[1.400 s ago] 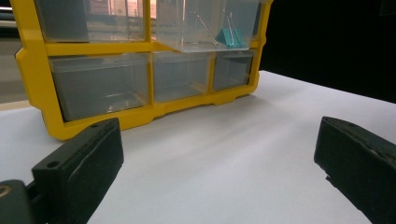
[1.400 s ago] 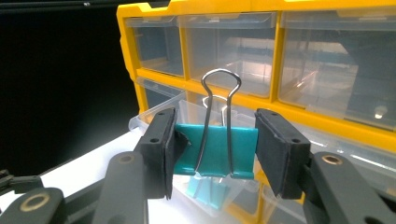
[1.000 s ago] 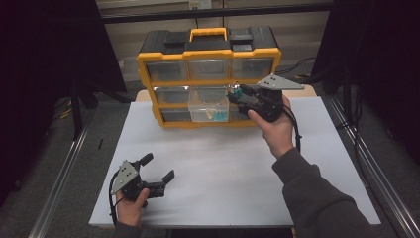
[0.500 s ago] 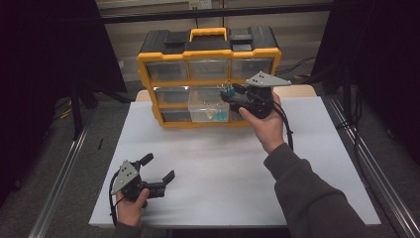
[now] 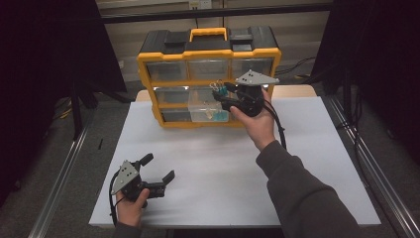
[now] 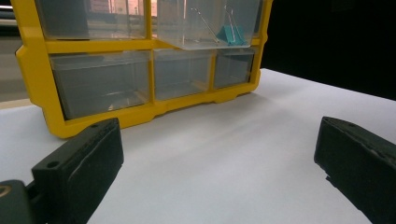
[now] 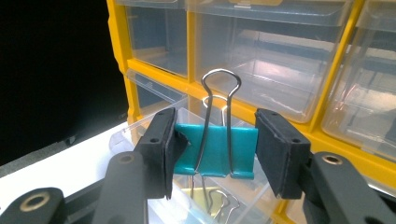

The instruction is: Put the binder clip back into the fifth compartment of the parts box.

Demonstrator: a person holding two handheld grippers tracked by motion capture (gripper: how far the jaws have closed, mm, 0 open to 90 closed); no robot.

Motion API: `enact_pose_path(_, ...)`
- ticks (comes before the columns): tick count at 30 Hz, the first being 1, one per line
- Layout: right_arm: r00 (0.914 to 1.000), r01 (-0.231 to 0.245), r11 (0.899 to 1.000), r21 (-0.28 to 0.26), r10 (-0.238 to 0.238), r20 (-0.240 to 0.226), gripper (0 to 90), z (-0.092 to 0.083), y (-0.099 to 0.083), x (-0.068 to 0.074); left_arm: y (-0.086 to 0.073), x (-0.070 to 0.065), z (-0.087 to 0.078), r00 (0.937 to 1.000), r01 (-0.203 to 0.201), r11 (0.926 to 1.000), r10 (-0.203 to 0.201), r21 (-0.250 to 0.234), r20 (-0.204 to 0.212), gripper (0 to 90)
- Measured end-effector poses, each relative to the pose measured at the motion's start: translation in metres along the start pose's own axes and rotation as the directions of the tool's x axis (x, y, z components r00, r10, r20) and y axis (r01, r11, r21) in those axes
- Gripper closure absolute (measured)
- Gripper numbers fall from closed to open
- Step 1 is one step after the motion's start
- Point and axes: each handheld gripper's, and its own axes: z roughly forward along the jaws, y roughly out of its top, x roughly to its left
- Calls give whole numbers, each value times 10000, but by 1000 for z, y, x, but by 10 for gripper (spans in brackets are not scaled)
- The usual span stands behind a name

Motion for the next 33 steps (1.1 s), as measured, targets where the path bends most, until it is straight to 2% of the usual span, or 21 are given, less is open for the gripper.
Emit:
enact_pose_path(4,10000,-44,10000,-45,44,-31,504,5,-1,-1,0,0,0,10000,34,10000,-34,-21,-8,14)
enact_pose_path(6,10000,-14,10000,19,14,-68,504,7,-2,-1,0,1,0,9999,-115,9999,115,48,-23,14)
enact_pose_path(18,9999,-160,9998,74,160,5,504,17,-7,-4,0,2,-1,9997,-219,9997,219,92,-73,14)
enact_pose_path(22,9999,-147,9999,24,147,-21,503,18,-8,-4,-1,1,0,10000,-33,10000,33,-12,43,14)
enact_pose_path(23,9999,-119,9999,10,119,-30,503,18,-8,-4,-1,2,0,9999,-136,9999,135,48,56,14)
enact_pose_path(25,9998,-142,9999,70,142,-108,501,19,-9,-5,-1,2,0,10000,-68,10000,68,40,35,14)
enact_pose_path(26,9996,-249,9997,83,250,-128,490,20,-10,-5,-1,2,0,10000,-72,10000,72,15,49,14)
enact_pose_path(28,9993,-363,9993,91,364,-99,378,21,-10,-5,-1,2,0,10000,-81,10000,81,9,44,14)
enact_pose_path(31,9994,-358,9994,32,358,-20,276,19,-10,-5,-1,2,0,9999,-122,9999,122,36,46,14)
enact_pose_path(33,9993,-371,9993,55,371,-33,236,17,-9,-4,-1,2,-1,9998,-197,9998,197,45,32,14)
